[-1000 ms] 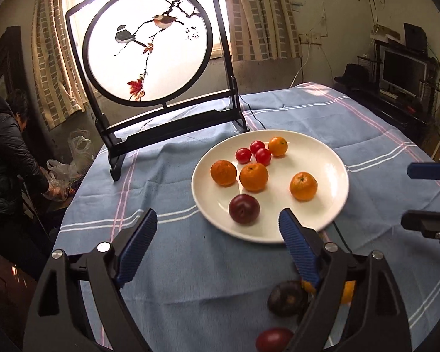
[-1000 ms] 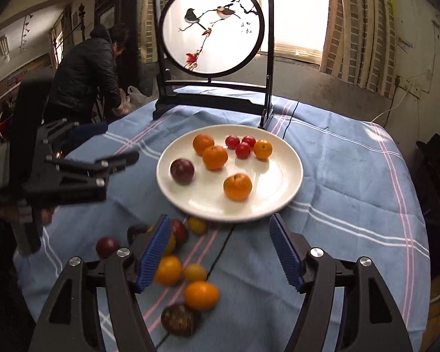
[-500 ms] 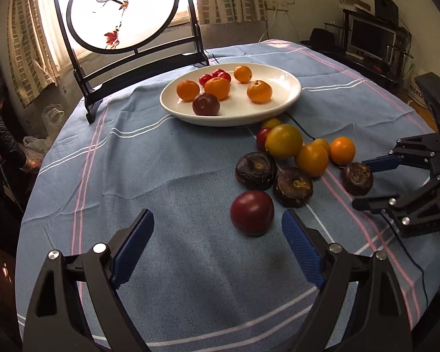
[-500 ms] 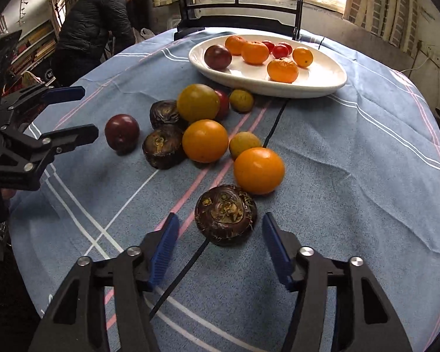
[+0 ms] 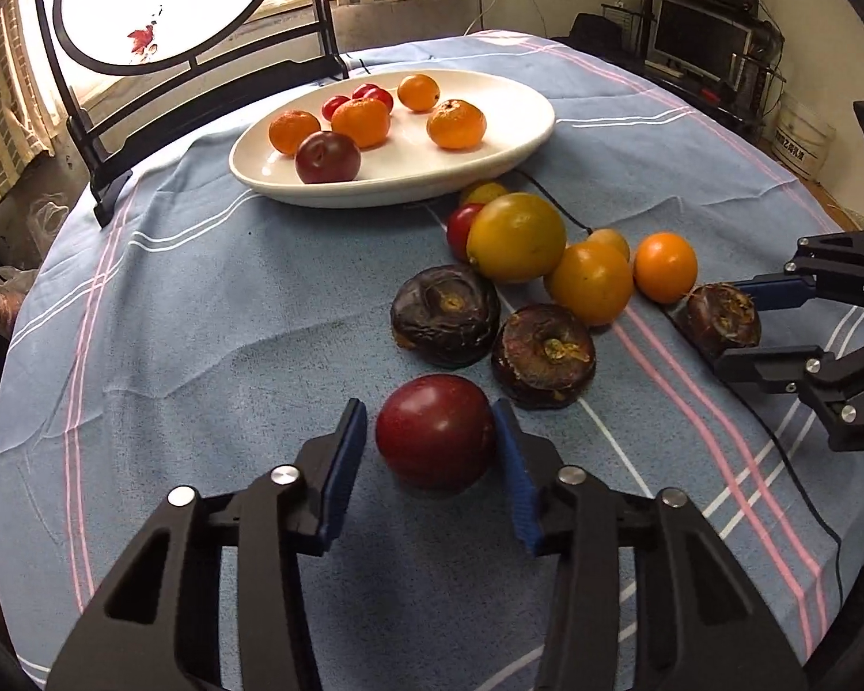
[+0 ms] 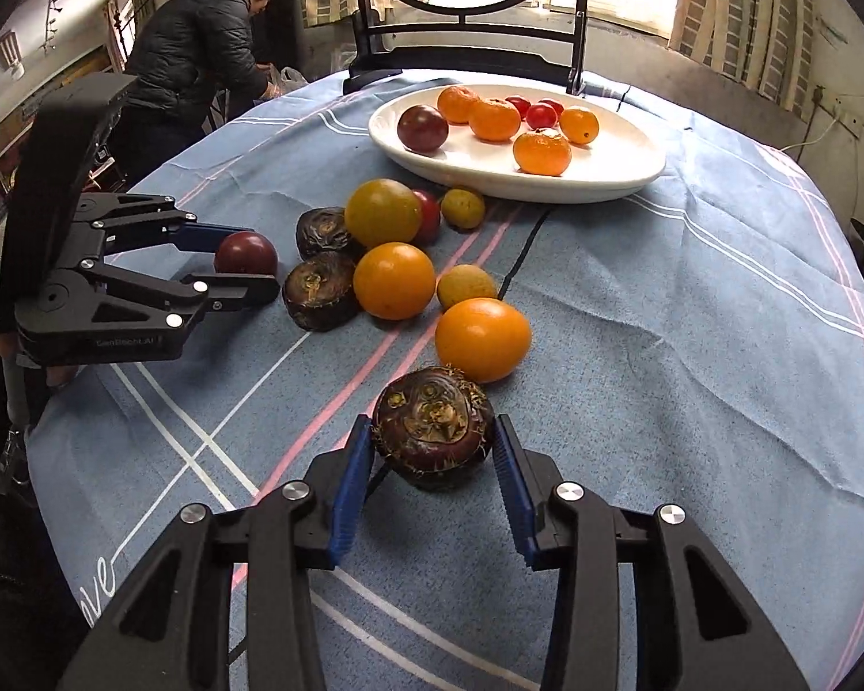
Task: Organize fruits
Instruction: 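Grasp a dark brown shriveled fruit with the right gripper while the left grasps a dark red plum, then carry the brown fruit and plum over the white plate and open both grippers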
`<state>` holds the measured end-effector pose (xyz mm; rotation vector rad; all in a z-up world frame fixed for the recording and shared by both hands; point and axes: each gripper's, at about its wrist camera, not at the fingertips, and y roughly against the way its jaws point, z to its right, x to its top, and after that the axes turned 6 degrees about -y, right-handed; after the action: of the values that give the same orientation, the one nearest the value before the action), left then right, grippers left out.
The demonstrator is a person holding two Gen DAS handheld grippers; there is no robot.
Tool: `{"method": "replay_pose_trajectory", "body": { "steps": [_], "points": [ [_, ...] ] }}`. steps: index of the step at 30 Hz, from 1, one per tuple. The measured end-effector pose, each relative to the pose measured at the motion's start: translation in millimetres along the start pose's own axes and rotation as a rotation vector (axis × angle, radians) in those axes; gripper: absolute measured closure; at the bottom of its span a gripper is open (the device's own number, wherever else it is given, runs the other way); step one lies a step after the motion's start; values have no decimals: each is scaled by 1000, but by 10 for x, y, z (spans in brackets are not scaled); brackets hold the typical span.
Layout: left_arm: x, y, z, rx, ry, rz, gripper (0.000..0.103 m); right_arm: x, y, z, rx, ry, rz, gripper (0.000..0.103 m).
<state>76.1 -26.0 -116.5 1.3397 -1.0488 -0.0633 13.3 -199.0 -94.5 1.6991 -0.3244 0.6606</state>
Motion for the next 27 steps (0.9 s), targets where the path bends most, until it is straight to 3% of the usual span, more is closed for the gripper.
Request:
{"method": "replay_pose_trajectory", "body": {
  "steps": [9,12,16,21,27],
  "points": [
    [80,265,40,39,37,78,65,-22,125,4,14,-7,31,61],
    [249,440,58,71,83,134,65,85,272,-17,16,-10,87,61],
    [529,677,145,182,99,219,65,331,556,-70,21,-9,198,61],
    [806,882,175,260,138,290,65,630,885,-129,37,-7,326,61],
    [892,888,118,264,188,293,65,814,1039,-188,49,10,384,61]
  ]
}}
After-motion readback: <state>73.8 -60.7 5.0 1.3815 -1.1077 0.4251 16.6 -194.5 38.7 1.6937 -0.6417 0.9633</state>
